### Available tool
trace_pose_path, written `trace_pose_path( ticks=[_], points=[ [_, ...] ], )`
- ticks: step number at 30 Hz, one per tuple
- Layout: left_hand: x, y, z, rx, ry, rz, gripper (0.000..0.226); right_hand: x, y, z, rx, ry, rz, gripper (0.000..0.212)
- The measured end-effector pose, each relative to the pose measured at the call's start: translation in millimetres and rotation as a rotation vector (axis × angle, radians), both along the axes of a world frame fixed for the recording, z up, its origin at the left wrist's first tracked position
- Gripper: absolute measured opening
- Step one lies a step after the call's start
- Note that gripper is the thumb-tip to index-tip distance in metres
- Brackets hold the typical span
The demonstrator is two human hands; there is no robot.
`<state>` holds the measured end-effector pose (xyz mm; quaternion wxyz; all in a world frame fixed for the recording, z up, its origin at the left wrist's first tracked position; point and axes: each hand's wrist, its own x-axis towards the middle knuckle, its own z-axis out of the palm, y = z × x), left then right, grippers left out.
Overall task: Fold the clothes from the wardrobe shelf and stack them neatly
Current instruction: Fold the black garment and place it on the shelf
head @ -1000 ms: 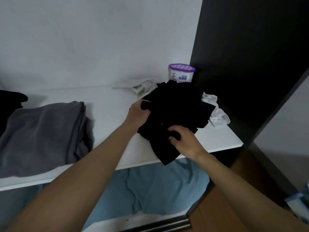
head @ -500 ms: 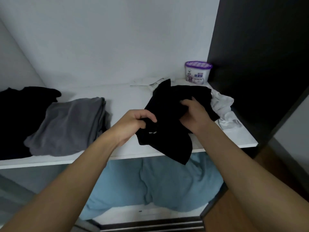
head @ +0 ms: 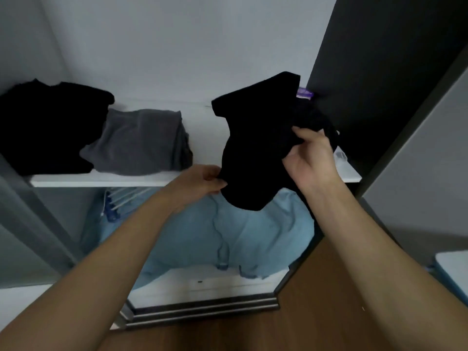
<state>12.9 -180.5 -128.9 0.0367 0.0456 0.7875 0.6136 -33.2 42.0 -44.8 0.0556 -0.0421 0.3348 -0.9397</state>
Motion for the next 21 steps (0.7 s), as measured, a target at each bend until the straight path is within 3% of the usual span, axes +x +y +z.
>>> trace_pose_path(
  ticks=[3, 8, 14, 17, 19, 21],
  points=[
    [31.4, 2.7, -22.1, 0.308, -0.026, 0.042, 0.024, 44.6, 0.1, -26.3, 0.081, -0.087, -0.047, 0.055],
    [81.5, -1.5, -31.7, 0.579, -0.132, 0.074, 0.031, 113.8, 14.4, -91.1, 0.308, -0.293, -0.055, 0.060],
    [136.8, 0.2, -43.2, 0.442, -0.258, 0.166, 0.026, 163.4, 20.0, -132.5, 0.209, -0.398, 0.020, 0.060],
    [164.7, 0.8, -61.4, 0.427, -0.372, 0.333, 0.026, 186.8, 17.2, -150.6, 0.160, -0.428, 0.035, 0.058],
    [182.8, 6.3, -71.9, 0.448, -0.444, 0.387, 0.029, 204.7, 18.8, -169.6, 0.257, -0.460, 0.021, 0.053],
    [198.1, 14.9, -78.3, 0.498, -0.460, 0.349, 0.036, 221.0, 23.8, -190.2, 0.487, -0.535, 0.048, 0.042]
  ],
)
